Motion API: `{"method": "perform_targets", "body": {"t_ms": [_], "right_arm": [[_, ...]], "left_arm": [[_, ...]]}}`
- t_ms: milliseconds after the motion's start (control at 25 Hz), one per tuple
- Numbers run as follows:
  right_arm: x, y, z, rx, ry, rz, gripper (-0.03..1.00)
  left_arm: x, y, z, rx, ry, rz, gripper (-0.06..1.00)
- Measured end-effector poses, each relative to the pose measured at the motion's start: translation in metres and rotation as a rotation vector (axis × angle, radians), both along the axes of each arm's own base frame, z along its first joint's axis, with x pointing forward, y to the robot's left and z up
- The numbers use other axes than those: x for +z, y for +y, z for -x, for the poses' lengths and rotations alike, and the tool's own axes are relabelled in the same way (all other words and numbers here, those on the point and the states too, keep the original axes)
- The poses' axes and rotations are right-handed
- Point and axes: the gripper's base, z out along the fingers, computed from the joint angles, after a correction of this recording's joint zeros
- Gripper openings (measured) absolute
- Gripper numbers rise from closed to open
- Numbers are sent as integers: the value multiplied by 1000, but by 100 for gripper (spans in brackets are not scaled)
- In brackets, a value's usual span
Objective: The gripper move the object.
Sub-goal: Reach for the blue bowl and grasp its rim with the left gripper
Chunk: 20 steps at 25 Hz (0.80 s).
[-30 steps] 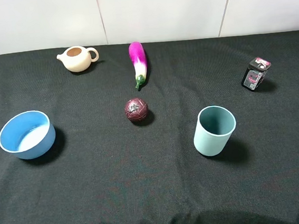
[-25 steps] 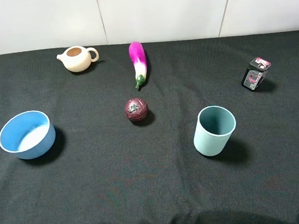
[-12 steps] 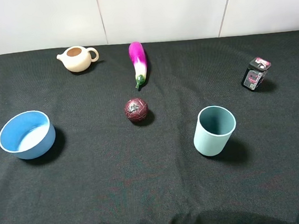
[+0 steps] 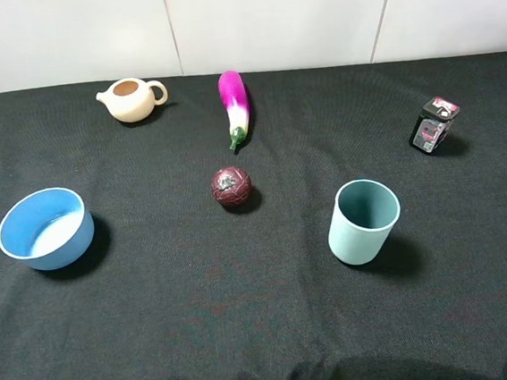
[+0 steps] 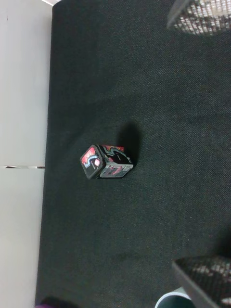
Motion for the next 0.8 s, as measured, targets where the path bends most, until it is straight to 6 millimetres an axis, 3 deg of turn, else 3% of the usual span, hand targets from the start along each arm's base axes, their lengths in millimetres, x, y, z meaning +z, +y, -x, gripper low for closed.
{"method": "perform_targets", "body": {"t_ms": [280, 800], "right_arm": [[0, 0, 0, 0, 0, 0, 69], [0, 0, 0, 0, 0, 0, 69]], "left_arm": [[12, 0, -1, 1, 20, -3, 99], [37, -8, -44, -5, 271, -25, 99]]}}
